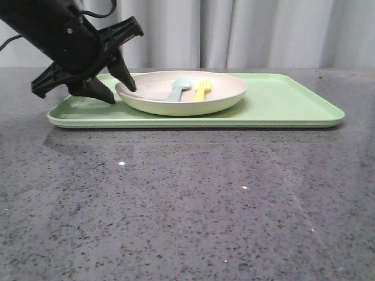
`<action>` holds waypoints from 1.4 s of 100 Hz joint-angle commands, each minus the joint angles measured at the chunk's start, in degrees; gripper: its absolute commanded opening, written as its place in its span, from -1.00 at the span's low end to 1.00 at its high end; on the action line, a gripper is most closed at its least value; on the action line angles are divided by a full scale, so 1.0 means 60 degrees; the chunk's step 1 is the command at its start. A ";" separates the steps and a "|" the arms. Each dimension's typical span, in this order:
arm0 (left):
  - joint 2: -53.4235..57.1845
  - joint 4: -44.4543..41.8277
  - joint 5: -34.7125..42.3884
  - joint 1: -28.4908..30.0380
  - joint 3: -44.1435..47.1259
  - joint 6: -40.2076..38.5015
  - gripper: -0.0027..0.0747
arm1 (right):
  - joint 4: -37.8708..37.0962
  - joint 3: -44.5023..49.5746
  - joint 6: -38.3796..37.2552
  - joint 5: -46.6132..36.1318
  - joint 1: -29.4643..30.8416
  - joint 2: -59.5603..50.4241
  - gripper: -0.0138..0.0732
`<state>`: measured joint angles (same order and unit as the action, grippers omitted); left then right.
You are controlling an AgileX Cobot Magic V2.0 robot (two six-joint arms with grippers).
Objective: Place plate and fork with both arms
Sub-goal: 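Lower the plate onto the green tray and open the left gripper, then withdraw the left gripper away from the tray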
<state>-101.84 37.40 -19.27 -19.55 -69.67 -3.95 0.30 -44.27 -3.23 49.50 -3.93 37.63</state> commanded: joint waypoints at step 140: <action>0.9548 -0.7169 -0.3437 0.1862 0.3649 -0.0401 0.21 | -0.0050 -0.0328 0.0020 -0.0617 0.0005 0.0065 0.28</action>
<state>-48.20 -5.19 -43.08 -8.49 -50.02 -5.03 0.30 -44.27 -3.23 49.50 -3.93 37.63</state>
